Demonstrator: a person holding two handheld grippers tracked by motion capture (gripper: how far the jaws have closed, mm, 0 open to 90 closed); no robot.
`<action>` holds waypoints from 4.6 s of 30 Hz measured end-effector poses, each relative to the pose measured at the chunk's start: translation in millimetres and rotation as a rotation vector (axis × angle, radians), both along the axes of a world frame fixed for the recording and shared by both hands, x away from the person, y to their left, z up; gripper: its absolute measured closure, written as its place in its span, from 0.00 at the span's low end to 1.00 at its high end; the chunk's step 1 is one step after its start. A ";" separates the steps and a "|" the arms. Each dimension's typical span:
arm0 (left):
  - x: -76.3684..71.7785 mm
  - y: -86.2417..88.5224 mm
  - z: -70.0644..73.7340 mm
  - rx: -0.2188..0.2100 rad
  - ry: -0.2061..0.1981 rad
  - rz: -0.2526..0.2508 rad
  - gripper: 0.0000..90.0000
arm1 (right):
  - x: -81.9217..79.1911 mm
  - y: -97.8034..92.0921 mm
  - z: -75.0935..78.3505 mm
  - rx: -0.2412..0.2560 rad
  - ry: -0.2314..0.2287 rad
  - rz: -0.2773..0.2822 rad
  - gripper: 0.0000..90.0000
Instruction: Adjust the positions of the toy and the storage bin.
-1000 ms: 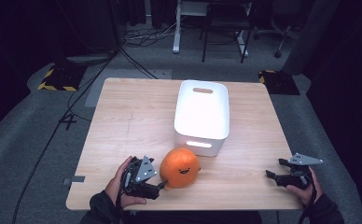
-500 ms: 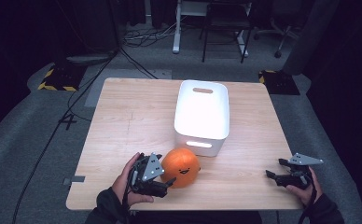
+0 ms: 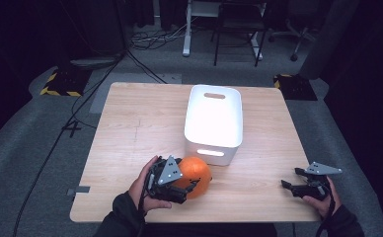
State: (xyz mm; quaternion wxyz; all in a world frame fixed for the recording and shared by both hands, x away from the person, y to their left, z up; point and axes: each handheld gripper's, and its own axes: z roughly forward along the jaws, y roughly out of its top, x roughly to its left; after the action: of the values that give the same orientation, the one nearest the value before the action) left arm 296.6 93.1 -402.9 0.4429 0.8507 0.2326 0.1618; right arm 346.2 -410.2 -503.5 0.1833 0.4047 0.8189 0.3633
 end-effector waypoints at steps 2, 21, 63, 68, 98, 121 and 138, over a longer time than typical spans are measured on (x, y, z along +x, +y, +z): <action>3.5 -0.9 -1.1 0.001 0.005 -0.001 0.18 | 0.0 0.0 0.0 0.000 0.000 0.000 0.18; 18.1 -1.6 -20.5 -0.023 0.021 0.052 0.45 | 0.0 0.0 0.0 -0.001 -0.001 0.000 0.18; 14.3 40.3 -26.9 0.042 -0.038 0.207 0.64 | -0.6 0.7 0.1 -0.008 -0.001 0.003 0.17; 13.9 65.3 -28.1 0.037 -0.038 0.278 0.64 | 0.1 3.6 1.0 -0.010 0.005 0.011 0.19; 12.9 93.1 -34.9 0.031 -0.060 0.338 0.64 | 90.0 162.1 131.4 0.113 -0.191 0.132 0.28; 14.2 91.0 -42.6 -0.022 -0.075 0.330 0.64 | 106.0 177.6 109.5 0.029 -0.051 0.031 0.48; 18.8 84.3 -42.6 -0.025 -0.069 0.334 0.64 | 51.4 166.5 104.5 0.124 0.005 0.021 0.40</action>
State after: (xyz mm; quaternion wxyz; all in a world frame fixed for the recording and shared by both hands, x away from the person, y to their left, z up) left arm 315.5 177.4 -445.4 0.4282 0.7884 0.3575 0.2592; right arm 397.6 -243.7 -398.9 0.1519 0.4076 0.7995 0.4142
